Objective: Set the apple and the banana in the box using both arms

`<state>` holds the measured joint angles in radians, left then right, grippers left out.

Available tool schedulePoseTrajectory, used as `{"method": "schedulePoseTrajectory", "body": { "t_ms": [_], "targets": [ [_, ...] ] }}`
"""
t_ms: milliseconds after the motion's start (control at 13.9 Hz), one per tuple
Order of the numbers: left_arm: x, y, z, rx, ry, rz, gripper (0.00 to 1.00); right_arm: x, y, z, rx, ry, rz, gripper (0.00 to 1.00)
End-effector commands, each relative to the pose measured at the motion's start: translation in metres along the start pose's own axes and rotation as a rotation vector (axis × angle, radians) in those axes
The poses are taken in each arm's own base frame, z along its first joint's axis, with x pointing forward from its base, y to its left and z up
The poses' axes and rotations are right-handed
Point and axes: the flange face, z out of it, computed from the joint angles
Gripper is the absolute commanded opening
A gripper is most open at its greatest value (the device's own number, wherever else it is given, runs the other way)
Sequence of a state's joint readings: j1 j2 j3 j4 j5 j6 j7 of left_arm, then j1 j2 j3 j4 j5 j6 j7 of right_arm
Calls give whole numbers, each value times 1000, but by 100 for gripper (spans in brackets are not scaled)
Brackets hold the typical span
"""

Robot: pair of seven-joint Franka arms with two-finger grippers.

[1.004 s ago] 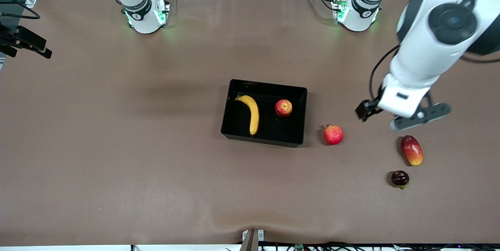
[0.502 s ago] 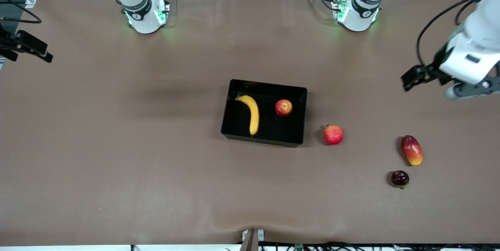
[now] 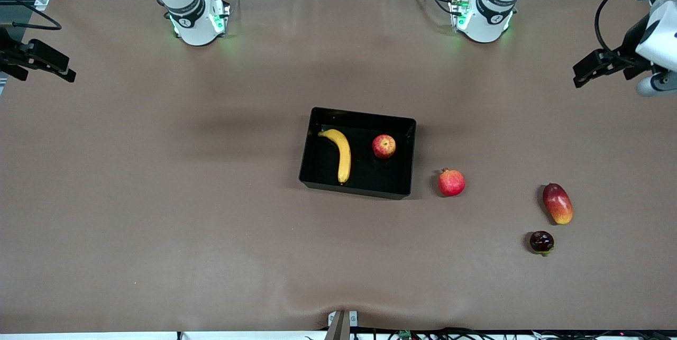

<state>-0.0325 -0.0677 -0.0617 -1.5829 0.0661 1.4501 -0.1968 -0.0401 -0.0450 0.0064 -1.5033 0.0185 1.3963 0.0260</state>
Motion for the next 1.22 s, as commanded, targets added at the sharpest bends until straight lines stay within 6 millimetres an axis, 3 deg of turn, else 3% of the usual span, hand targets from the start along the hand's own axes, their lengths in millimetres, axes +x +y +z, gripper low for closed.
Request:
{"method": "schedulePoseTrajectory", "body": {
  "t_ms": [0,502,1148],
  "targets": [
    [-20,-7,-8,-23,13,18,100,-8,-1,-6,-15,-20,-13,100],
    [-45,-2,-36,-83,60,32,100,-13,-9,-7,-18,-33,-27,100],
    [-37,-2,-43,-68,60,26,100,-12,-9,-9,-18,-25,-27,100]
  ]
}}
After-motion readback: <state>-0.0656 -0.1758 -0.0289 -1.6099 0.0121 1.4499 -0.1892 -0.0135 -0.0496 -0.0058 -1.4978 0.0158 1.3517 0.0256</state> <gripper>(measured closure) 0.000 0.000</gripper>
